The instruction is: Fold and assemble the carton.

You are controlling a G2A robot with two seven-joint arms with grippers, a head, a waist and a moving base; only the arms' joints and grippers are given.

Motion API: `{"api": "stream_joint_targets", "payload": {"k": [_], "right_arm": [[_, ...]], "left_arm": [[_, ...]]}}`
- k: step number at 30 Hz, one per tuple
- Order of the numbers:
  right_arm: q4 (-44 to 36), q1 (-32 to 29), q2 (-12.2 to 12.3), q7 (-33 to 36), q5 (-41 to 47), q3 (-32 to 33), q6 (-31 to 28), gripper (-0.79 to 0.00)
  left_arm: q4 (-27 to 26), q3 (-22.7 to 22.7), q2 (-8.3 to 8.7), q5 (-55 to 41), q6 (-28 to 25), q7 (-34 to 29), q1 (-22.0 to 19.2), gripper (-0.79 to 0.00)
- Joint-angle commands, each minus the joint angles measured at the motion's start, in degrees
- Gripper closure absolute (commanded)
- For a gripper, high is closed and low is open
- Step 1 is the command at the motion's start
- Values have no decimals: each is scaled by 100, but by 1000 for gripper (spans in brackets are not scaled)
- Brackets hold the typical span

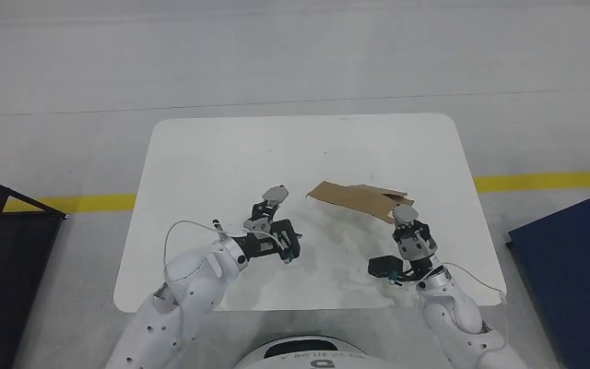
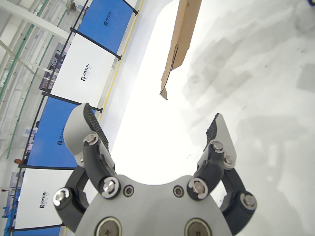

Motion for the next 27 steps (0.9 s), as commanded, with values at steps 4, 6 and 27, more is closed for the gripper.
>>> {"api": "stream_joint_targets", "payload": {"k": [4, 6, 27], "right_arm": [[81, -16, -23, -196, 121, 31, 109, 0], [86, -39, -29, -256, 148, 60, 113, 0], [-9, -250, -117, -397, -766, -135, 284, 0]], "left_arm": [[44, 398, -35, 52, -251, -142, -160, -754], [73, 542, -52, 114, -228, -185, -223, -680], [864, 1594, -384, -82, 573, -768, -1126, 0]]}}
